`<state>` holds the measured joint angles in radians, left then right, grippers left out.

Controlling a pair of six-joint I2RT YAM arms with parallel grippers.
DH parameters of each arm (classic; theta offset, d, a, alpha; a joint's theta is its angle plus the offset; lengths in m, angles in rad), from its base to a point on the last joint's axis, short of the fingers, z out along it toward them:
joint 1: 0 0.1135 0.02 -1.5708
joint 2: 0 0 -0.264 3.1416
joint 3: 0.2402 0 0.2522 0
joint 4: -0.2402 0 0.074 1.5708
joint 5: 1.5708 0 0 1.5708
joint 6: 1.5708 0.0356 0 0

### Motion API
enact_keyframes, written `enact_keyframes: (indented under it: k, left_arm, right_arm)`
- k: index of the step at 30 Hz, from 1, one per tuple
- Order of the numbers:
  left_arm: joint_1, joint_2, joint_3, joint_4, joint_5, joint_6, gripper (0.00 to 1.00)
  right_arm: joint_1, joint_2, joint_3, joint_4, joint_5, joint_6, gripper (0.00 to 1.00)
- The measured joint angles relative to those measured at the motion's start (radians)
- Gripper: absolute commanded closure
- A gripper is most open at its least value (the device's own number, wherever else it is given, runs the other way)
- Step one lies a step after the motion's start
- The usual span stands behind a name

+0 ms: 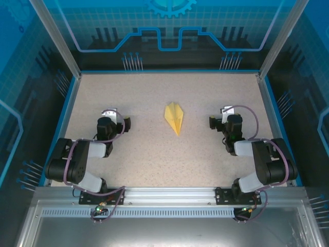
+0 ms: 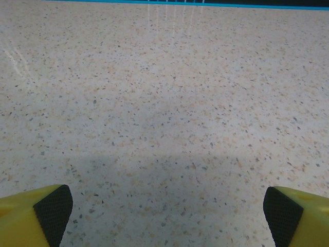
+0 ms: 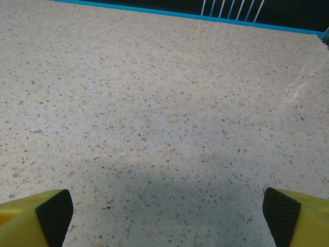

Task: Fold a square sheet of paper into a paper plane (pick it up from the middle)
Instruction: Reset both arms

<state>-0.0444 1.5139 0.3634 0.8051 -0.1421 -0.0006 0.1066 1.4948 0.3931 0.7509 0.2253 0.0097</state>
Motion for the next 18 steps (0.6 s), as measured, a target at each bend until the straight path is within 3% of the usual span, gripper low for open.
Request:
enact_keyframes:
  k: [18]
  left_arm:
    - [0.013, 0.0, 0.029, -0.019, 0.029, 0.001, 0.01]
  right_arm:
    - [-0.011, 0.0, 0.005, 0.002, -0.029, 0.0, 0.01]
